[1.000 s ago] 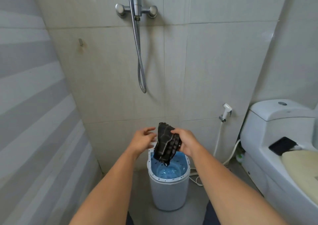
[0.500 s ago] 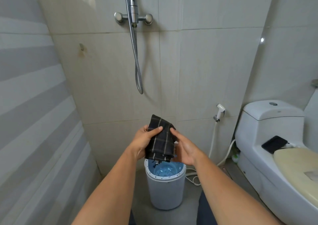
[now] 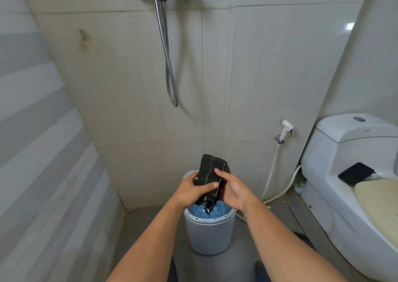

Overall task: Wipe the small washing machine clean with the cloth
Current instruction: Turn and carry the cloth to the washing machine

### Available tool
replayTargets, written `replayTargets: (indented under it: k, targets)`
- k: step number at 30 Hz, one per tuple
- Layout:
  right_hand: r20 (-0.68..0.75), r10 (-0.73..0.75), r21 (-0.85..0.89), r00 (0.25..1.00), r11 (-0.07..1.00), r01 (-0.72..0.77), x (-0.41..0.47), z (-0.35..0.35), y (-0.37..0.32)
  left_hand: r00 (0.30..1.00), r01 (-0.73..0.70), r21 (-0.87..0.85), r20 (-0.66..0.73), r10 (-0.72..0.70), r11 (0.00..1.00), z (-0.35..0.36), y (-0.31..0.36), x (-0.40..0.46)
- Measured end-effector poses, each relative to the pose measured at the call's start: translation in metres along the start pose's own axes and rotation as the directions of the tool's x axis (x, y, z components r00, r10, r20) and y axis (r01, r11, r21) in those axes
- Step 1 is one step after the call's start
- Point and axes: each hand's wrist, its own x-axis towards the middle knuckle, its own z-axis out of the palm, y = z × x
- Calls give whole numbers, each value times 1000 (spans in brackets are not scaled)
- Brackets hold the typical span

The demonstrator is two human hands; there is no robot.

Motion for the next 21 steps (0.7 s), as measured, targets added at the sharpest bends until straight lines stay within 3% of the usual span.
replayTargets:
  k: [3,7,9,11,14,17,21]
  targets:
    - [-55,-54,-85,997,995,49,10,-4,7,1000,29,70,3,-29,997,1,-11,11]
    - [-287,-288,-439,914,887,142,26,-10,14,994,103,47,-50,-101,994,4,-15,18]
    - [-330,-178,-461,927,887,6,24,-13,17,986,163,-96,-5,-164,982,5,-16,19]
    - [-318,-5,-385,948,914,-125,20,-18,21,962,262,-223,137,-236,939,6,-17,18]
    - [-281,34,-150,959,986,-79,24,-36,33,876,422,4,255,-408,907,11,-23,13]
    - [-357,63,6,932,998,-65,22,-53,49,817,501,172,228,-529,848,12,-45,11]
    - [-448,226,143,865,973,-180,19,-84,83,822,560,57,85,-563,826,1,-90,12]
